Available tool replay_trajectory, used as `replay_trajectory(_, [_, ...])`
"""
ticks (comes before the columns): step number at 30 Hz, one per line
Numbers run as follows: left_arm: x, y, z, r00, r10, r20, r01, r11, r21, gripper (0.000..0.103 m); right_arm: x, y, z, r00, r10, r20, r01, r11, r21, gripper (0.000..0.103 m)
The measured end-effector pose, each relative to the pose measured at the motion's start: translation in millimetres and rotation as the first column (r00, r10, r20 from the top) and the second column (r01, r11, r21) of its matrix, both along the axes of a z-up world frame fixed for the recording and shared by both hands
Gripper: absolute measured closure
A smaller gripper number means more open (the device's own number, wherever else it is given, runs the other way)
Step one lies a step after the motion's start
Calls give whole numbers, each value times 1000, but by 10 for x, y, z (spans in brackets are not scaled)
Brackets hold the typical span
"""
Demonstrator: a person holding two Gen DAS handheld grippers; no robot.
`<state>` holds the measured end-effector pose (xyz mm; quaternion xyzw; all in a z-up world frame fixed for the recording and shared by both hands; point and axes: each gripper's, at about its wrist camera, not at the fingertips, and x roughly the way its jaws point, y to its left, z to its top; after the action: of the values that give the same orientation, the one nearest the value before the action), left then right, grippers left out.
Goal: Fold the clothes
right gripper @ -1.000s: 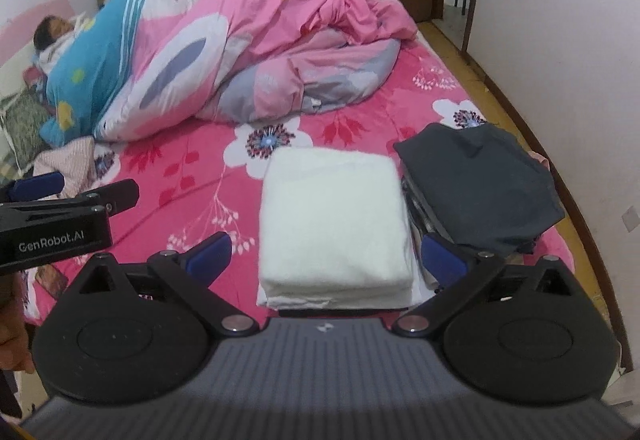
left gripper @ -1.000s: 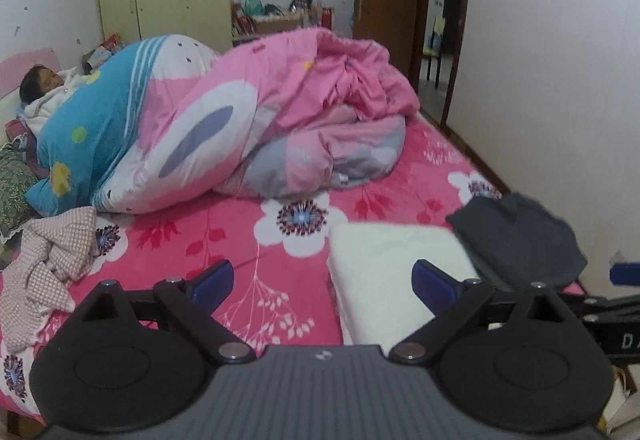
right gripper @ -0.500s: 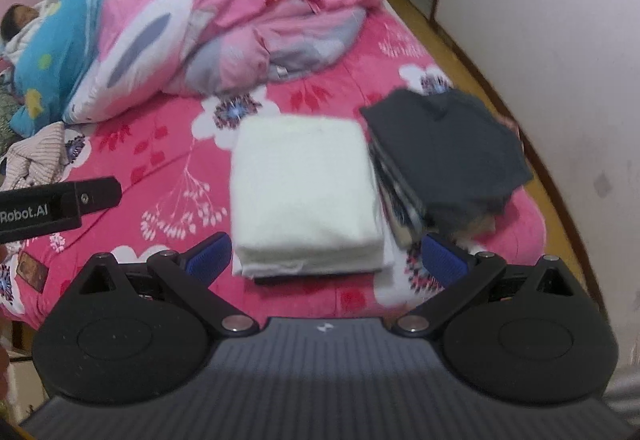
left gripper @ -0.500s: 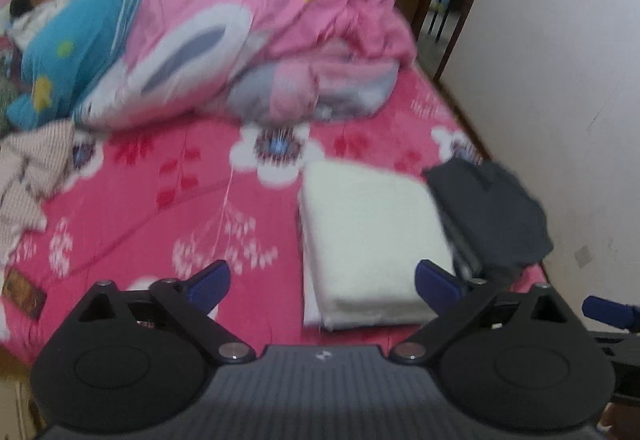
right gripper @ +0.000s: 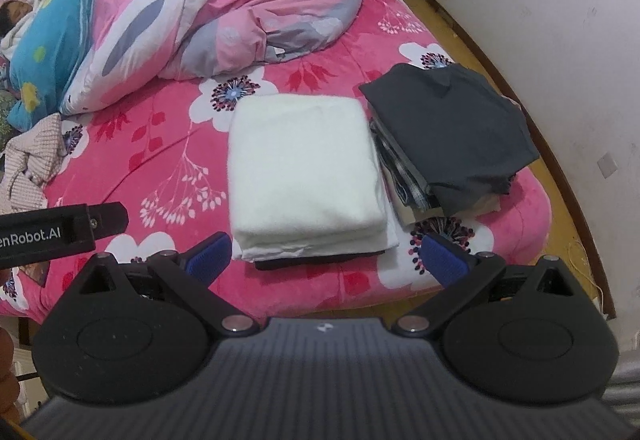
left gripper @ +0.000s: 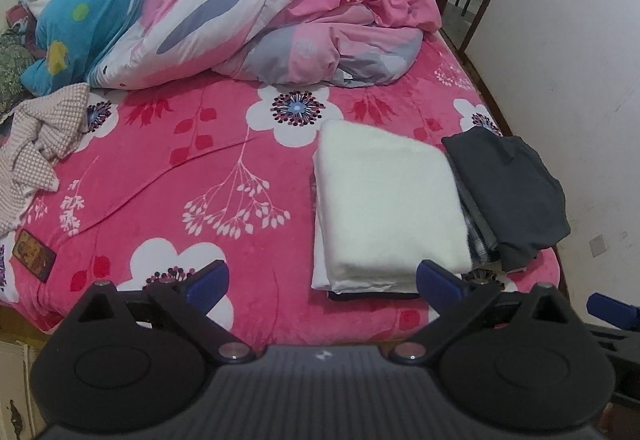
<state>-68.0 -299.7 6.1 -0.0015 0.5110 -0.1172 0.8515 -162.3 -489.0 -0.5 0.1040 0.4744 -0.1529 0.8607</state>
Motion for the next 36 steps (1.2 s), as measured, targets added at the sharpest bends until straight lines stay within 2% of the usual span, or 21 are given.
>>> replay_trajectory(7, [16,-70,-22,1000,-11,2,11,1000,24,3,-20,-60,-7,999,-36,-22,35,999,-39,2])
replay_trajectory(18, [-61,-55,-56,998,-62,-14,62,996,62,3,-97,-60,10,996,-77,-40,76,997,-14,2])
replay_trajectory(27, [-205,-119,-98,992,-123,-40,124,992,39,3,-269,10,43,993,-91,-76,85,994,-74,2])
replay_trajectory(36, [-295,-330,-137,985,-166,-48,167,985,33,3,-433,-84,43,983,-160,-91,148,981,-126,2])
